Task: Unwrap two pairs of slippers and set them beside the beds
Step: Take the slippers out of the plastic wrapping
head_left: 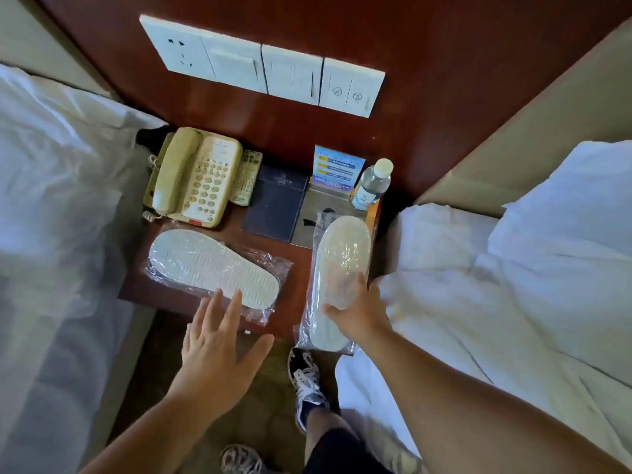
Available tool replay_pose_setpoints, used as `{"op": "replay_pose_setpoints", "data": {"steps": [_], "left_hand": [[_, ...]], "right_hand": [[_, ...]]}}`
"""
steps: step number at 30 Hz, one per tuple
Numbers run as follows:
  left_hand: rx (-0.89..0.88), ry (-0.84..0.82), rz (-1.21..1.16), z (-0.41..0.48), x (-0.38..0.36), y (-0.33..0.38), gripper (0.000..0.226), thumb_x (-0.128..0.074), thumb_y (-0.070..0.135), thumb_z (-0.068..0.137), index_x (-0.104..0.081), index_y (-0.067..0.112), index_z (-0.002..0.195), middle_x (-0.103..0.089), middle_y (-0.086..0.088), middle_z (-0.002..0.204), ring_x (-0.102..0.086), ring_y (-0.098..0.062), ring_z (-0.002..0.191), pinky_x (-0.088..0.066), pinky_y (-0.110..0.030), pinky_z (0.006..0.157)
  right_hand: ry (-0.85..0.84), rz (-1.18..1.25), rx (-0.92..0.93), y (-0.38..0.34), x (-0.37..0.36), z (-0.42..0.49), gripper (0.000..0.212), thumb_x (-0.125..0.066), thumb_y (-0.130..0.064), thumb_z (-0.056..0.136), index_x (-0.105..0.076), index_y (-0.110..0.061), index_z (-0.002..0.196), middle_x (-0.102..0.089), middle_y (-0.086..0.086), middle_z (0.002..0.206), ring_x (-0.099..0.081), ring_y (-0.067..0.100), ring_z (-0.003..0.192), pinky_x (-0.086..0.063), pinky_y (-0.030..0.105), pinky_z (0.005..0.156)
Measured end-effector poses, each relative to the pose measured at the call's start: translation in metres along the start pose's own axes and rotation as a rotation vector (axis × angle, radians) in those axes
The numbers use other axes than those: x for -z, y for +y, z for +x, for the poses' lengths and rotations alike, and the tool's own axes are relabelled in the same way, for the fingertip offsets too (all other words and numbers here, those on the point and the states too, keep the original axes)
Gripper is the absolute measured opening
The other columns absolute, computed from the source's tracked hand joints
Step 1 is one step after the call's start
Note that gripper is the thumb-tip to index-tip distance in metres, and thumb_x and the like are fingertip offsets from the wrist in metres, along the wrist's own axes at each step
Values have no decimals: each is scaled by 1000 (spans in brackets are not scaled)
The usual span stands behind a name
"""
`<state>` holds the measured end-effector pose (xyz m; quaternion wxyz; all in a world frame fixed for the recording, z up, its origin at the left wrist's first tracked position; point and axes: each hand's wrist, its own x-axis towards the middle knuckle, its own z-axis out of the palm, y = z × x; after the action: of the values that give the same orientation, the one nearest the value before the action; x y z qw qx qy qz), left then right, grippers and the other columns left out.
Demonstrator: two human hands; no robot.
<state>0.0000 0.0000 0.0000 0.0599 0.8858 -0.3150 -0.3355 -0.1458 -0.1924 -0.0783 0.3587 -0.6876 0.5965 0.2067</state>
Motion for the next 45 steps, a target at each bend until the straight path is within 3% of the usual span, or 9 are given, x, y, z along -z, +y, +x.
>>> {"op": "replay_pose_setpoints", "data": {"steps": [5,16,24,30,33,35,38,41,45], "left_hand": [[67,3,-56,-5,-54,-20,95,-19,89,73,14,45,150,16,12,163,28,-8,141,7,-45,117],[96,276,-154,-2,-131,-45,92,-30,81,79,6,42,153,11,8,164,20,-12,148,2,-46,121],[-21,506,-23,-10,-177,-19,86,-32,76,86,8,41,153,16,5,164,24,-17,147,9,-45,119],[-42,627,26,-85,-172,-5,85,-36,74,87,5,41,153,13,4,165,18,-19,149,3,-48,122],[-17,645,14,-123,-154,0,85,-36,77,84,5,45,152,12,6,165,15,-20,150,1,-48,121],[-3,630,-24,-141,-137,5,83,-37,78,83,-1,47,152,6,9,165,6,-22,151,-6,-48,120],[-68,602,-210,-161,-111,16,74,-46,77,80,-27,50,146,-30,8,157,-36,-16,139,-37,-35,110],[-208,561,-516,-177,-103,35,54,-57,66,82,-48,48,131,-65,12,124,-60,-1,109,-43,-11,78],[-289,528,-849,-197,-107,61,42,-68,55,81,-56,49,122,-66,19,113,-67,5,91,-48,-8,64]], "right_hand": [[56,-42,-29,9,-37,21,124,-61,-82,58,16,-42,148,-2,6,163,-25,41,141,-31,58,105],[299,-8,212,44,-66,36,124,-64,-78,61,20,-44,146,-28,15,147,-38,40,129,-38,48,103],[382,251,367,77,-73,42,135,-80,-63,59,19,-39,148,-34,17,145,-43,37,129,-41,45,103],[323,561,518,98,-55,-8,135,-89,-27,61,10,-33,152,-41,5,150,-45,30,132,-39,43,105],[254,636,610,99,-42,-50,117,-90,-31,56,-20,-26,150,-50,2,142,-53,26,123,-45,41,103],[243,690,685,94,-31,-76,87,-89,-33,53,-45,-23,127,-61,0,124,-60,21,104,-50,35,86],[229,736,828,85,-15,-115,72,-90,-35,53,-49,-27,112,-62,-11,103,-61,10,86,-44,20,61],[260,748,960,81,-9,-152,72,-88,-39,55,-42,-36,110,-54,-22,95,-58,0,83,-39,13,58],[209,743,1124,88,-9,-195,66,-83,-41,67,-41,-42,118,-57,-25,101,-57,-9,84,-43,8,59]]}}
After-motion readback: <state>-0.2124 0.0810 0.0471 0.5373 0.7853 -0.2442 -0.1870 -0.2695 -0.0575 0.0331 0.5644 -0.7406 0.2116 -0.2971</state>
